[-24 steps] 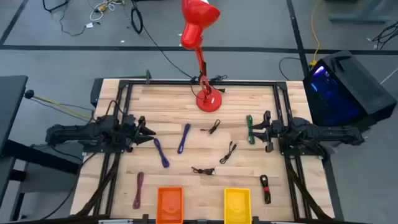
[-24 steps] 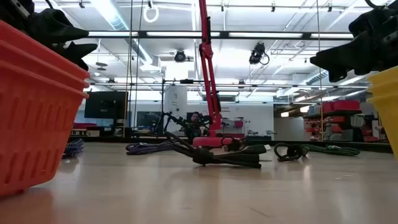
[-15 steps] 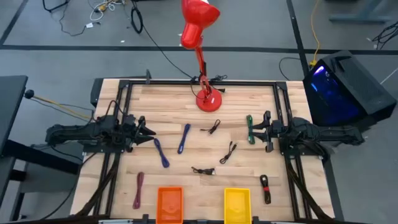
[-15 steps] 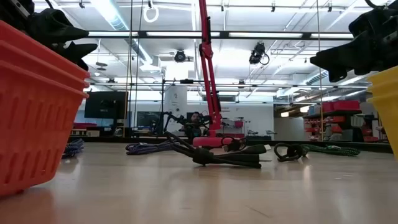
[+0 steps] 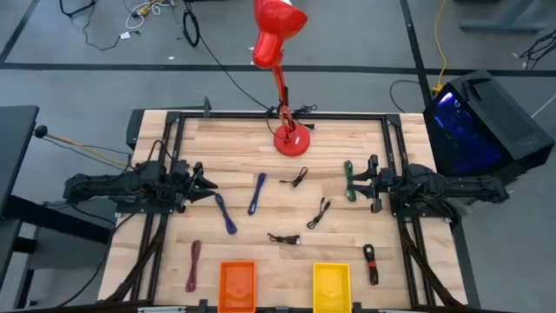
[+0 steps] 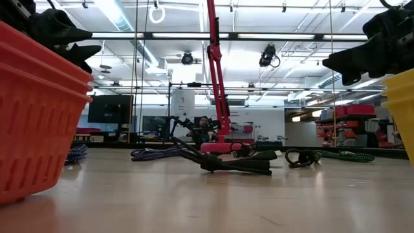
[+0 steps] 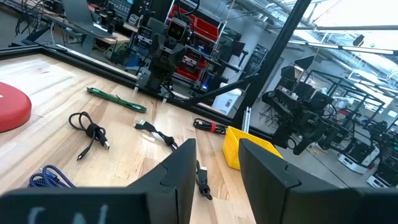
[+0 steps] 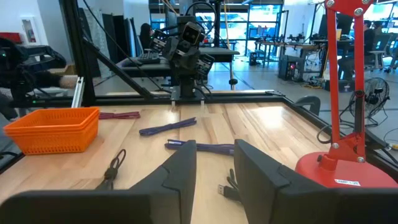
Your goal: Pick & Place USB Port
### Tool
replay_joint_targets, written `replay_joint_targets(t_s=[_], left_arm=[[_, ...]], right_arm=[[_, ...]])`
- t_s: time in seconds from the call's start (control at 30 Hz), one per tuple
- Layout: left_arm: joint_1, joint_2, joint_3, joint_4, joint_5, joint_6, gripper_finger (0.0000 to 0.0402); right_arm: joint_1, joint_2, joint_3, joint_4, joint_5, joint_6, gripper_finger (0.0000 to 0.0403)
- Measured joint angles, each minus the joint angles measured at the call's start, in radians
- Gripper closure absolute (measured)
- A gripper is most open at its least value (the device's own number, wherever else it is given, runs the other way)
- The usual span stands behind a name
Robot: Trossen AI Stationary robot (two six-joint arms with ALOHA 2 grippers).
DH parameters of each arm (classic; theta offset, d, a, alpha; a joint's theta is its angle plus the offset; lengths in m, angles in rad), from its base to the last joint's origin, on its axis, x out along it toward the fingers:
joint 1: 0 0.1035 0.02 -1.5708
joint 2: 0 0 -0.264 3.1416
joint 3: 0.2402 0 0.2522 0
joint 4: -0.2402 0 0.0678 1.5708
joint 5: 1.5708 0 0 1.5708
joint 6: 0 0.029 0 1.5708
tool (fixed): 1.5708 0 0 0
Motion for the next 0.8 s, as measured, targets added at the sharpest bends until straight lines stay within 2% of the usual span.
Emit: replay_joint_targets(t_s=[0.6,0.8], left_arm=[[0.0,0.0,0.0,0.002,-0.002,0.0,0.0275],[0.0,0.0,0.0,0.076,-0.052,0.0,0.0275]], right_arm=[[0.0,0.0,0.0,0.0,0.0,0.0,0.0291],[0.0,0.0,0.0,0.0,0.0,0.0,0.0291]])
